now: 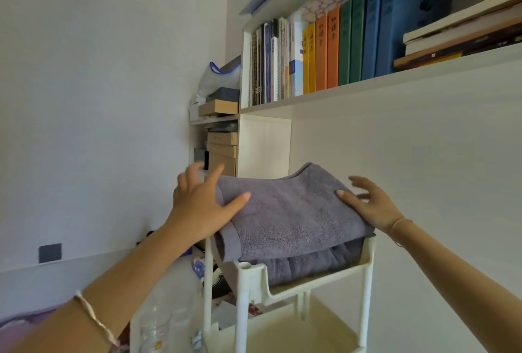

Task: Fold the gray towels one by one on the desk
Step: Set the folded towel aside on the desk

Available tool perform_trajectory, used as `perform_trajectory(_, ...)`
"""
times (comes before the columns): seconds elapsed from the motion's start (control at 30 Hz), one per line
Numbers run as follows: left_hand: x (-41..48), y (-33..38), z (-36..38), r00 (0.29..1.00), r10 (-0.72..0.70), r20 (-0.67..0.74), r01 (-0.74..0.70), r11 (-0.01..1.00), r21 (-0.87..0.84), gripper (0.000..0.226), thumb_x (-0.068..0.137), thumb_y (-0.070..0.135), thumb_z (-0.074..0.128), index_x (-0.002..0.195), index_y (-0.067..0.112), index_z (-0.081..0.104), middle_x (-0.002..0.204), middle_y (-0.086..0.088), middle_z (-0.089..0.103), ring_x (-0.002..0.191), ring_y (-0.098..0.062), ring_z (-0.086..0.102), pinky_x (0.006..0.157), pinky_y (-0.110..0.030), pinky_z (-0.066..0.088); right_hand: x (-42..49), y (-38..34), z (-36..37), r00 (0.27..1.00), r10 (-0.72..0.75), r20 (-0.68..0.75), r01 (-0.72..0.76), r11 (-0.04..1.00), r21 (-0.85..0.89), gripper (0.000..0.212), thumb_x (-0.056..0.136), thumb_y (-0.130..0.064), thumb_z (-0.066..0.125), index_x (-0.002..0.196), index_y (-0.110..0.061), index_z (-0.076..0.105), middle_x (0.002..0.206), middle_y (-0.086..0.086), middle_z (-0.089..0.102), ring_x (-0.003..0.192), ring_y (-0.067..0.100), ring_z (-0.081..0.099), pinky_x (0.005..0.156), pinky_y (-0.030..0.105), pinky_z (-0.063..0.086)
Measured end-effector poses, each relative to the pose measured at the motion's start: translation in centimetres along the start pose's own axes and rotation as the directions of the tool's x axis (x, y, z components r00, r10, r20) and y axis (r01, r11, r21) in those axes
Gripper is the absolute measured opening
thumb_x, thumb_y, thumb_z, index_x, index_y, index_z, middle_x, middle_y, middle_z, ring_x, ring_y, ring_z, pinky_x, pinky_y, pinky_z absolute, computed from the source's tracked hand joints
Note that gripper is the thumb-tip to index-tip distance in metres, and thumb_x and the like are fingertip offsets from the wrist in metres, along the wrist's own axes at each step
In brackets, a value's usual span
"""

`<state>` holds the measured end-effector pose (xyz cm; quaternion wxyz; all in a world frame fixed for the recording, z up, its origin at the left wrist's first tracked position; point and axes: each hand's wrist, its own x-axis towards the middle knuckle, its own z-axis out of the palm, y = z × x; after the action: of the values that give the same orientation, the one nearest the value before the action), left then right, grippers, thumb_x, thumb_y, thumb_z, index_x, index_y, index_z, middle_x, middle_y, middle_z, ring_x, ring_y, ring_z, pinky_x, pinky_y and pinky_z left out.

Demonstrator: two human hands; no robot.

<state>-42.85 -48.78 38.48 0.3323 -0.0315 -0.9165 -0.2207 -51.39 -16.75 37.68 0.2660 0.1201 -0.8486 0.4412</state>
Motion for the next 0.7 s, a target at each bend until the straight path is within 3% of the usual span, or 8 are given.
perform_trajectory(0.07,0.8,1.8,-0.2,0.986,0.167,-0.012,-0.167,0.986,0.017,0.073,0.084,0.071,0.037,0.147,0.040,0.020,0.157,0.006,0.005,0.144,-0.019,-0.002,0.116,-0.043,0.002,-0.1,-0.7,0.5,0.982,-0.176,-0.063,0.167,0.977,-0.131,0.050,0.089,-0.042,0.057,0.136,-0.026,0.047,0.140,-0.003,0.044,0.124,0.016,0.046,0.107,0.029,0.032)
perform_trajectory(0.17,1.7,4.1,1.4,0.926,0.258,0.276,-0.300,0.947,0.118,0.070,0.084,0.075,0.023,0.147,0.045,0.012,0.159,0.011,0.002,0.145,-0.017,-0.012,0.115,-0.048,-0.014,0.0,-2.4,1.2,0.935,-0.338,0.110,0.355,0.888,-0.292,0.042,0.094,-0.045,0.045,0.135,-0.036,0.047,0.149,-0.008,0.035,0.139,0.013,0.029,0.115,0.025,0.015)
perform_trajectory(0.27,2.3,4.7,3.0,0.819,0.116,0.561,-0.271,0.941,0.201,0.069,0.084,0.076,0.015,0.147,0.047,0.011,0.159,0.011,-0.005,0.144,-0.020,-0.018,0.109,-0.049,-0.021,-0.4,-3.5,2.1,0.910,-0.163,0.382,0.323,0.855,-0.406,0.046,0.092,-0.059,0.034,0.137,-0.048,0.037,0.150,-0.016,0.032,0.140,0.011,0.027,0.115,0.030,0.017)
perform_trajectory(0.33,2.4,4.5,3.6,0.764,0.051,0.644,-0.254,0.940,0.227,0.071,0.083,0.079,0.013,0.147,0.048,0.012,0.158,0.012,-0.008,0.144,-0.020,-0.020,0.109,-0.050,-0.022,-0.9,-3.2,2.6,0.905,-0.077,0.419,0.315,0.783,-0.537,0.050,0.091,-0.064,0.028,0.139,-0.050,0.032,0.151,-0.017,0.031,0.140,0.012,0.028,0.114,0.034,0.020)
perform_trajectory(0.5,1.8,4.6,4.1,0.708,0.011,0.706,-0.286,0.919,0.273,0.073,0.083,0.078,0.014,0.148,0.044,0.014,0.158,0.011,-0.007,0.144,-0.019,-0.019,0.111,-0.051,-0.021,-1.2,-2.5,3.5,0.896,-0.035,0.443,0.343,0.688,-0.639,0.050,0.093,-0.063,0.023,0.138,-0.048,0.037,0.147,-0.009,0.040,0.134,0.017,0.038,0.109,0.033,0.029)
perform_trajectory(0.6,1.5,4.6,3.9,0.747,0.028,0.664,-0.286,0.916,0.283,0.073,0.084,0.078,0.015,0.148,0.043,0.012,0.159,0.009,-0.006,0.145,-0.022,-0.016,0.111,-0.051,-0.019,-1.3,-2.5,3.6,0.902,-0.094,0.421,0.359,0.707,-0.610,0.047,0.096,-0.058,0.025,0.138,-0.043,0.039,0.146,-0.009,0.042,0.134,0.017,0.038,0.111,0.034,0.029)
perform_trajectory(0.7,1.0,4.1,3.3,0.832,0.083,0.548,-0.248,0.940,0.234,0.070,0.087,0.074,0.018,0.148,0.041,0.017,0.160,0.005,0.002,0.147,-0.023,-0.004,0.114,-0.050,-0.011,-2.6,-2.2,2.6,0.928,-0.188,0.320,0.332,0.807,-0.489,0.042,0.100,-0.044,0.031,0.141,-0.036,0.039,0.148,-0.008,0.039,0.136,0.015,0.035,0.114,0.031,0.025)
